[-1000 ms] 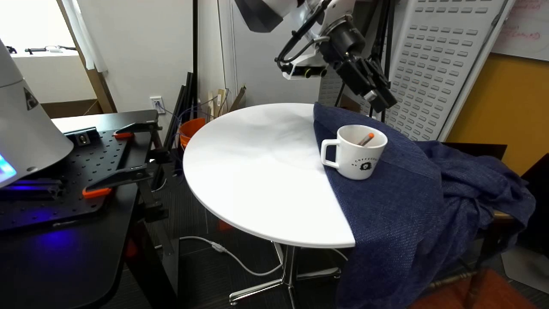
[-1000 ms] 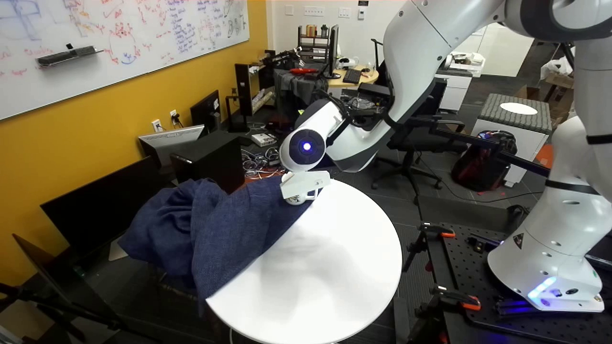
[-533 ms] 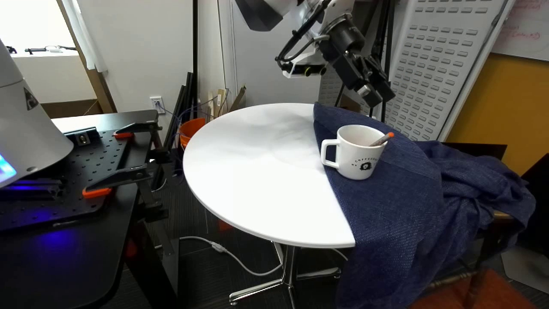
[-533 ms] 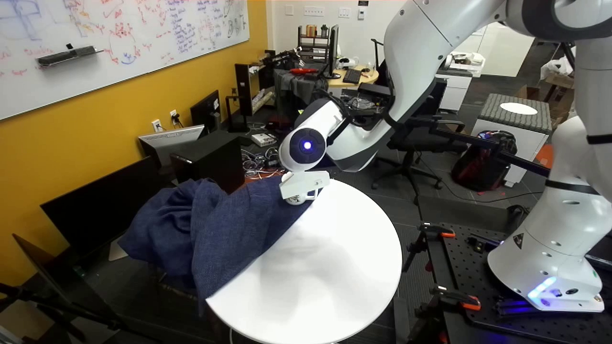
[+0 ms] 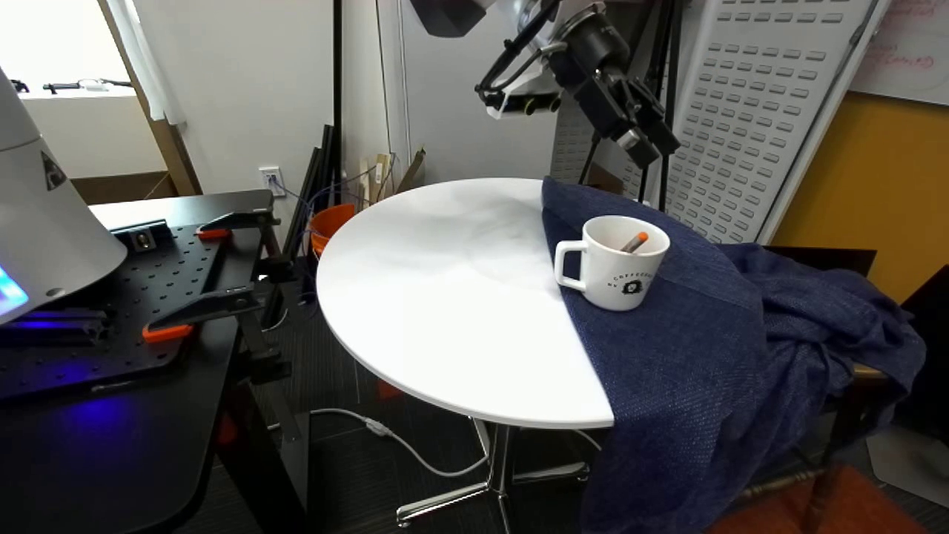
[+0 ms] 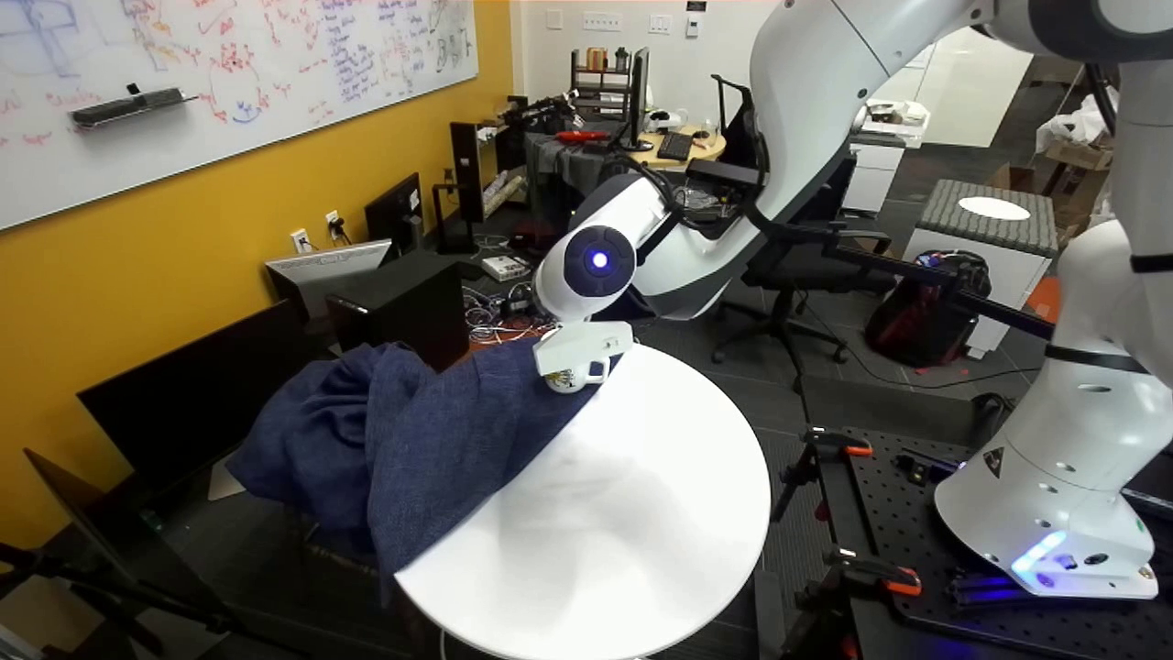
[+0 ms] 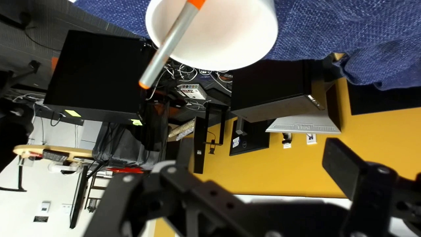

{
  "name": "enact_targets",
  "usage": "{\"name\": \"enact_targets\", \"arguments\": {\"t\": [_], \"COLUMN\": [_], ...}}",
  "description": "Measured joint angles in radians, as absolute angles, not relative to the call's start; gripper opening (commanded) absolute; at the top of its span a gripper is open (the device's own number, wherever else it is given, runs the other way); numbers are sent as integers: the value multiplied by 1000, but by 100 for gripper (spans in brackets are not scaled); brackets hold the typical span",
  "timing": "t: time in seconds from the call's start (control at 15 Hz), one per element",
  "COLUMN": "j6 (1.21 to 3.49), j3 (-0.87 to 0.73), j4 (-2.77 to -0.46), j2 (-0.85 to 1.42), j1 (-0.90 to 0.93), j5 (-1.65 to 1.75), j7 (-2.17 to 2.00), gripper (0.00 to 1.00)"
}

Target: Pick the pen and put it in the cup

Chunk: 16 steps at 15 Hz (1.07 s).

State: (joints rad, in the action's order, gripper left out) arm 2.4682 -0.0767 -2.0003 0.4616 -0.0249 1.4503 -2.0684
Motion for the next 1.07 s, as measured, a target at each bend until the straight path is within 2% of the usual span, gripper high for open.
{"name": "enact_targets", "arguments": {"t": [1.07], "j6": [2549], "j3": [-70], "j4": [-2052], "j2": [388], "j1": [-26], "j5": [1492], "j7": [-2065], "gripper": [100]}}
